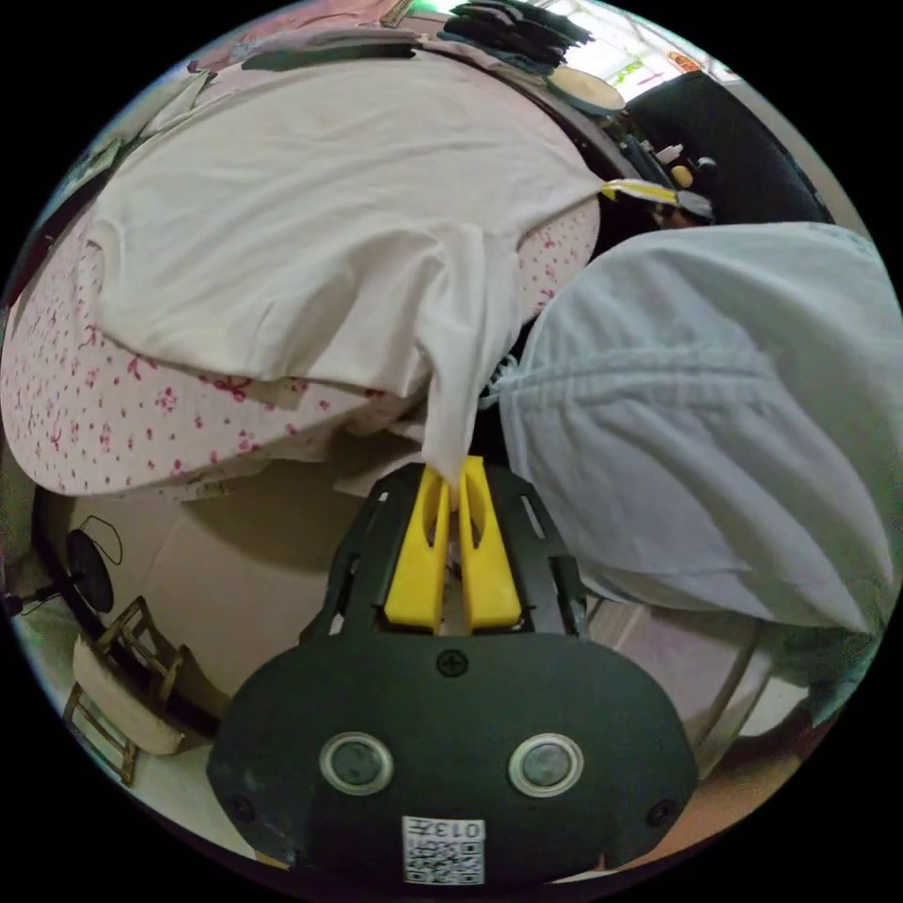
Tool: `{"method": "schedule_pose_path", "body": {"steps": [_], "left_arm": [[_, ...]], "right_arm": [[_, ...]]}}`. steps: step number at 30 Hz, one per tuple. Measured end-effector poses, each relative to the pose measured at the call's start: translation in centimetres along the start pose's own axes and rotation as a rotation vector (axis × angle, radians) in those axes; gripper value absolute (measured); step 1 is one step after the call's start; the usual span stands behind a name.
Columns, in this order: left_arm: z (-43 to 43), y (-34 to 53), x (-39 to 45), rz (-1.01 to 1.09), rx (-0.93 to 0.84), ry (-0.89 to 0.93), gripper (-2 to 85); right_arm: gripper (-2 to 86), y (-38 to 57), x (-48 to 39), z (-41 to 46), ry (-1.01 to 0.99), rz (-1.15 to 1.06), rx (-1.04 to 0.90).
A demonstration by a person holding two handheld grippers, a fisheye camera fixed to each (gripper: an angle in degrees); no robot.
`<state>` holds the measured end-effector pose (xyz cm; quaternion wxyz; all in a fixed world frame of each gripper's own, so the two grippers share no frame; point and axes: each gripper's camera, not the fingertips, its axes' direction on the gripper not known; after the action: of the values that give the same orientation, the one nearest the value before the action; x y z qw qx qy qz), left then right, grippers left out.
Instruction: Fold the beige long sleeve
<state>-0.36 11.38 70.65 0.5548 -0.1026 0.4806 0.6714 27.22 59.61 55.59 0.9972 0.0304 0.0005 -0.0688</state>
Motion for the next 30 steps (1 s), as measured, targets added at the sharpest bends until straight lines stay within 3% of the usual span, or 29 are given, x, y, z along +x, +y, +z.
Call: {"method": "schedule_pose_path", "body": {"steps": [7, 17, 23, 30], "left_arm": [[-10.7, -1.2, -1.2, 0.123, 0.139, 0.111, 0.7], [-15.5, -2.4, -2.9, 0.134, 0.225, 0.022, 0.7], [-17.7, -1.8, -4.3, 0.092, 0.309, 0.039, 0.8], [-20.5, -2.6, -7.7, 0.033, 0.392, 0.030, 0.8]], "right_arm": [[9.5, -0.1, -2.1, 0.8, 0.025, -0.059, -0.024], [9.6, -2.0, -4.4, 3.3, 0.340, -0.103, -0.057], [2.3, -4.4, -3.0, 3.7, 0.328, -0.024, -0.048], [0.8, -9.7, -0.4, 1.1, 0.282, 0.073, 0.080]]}}
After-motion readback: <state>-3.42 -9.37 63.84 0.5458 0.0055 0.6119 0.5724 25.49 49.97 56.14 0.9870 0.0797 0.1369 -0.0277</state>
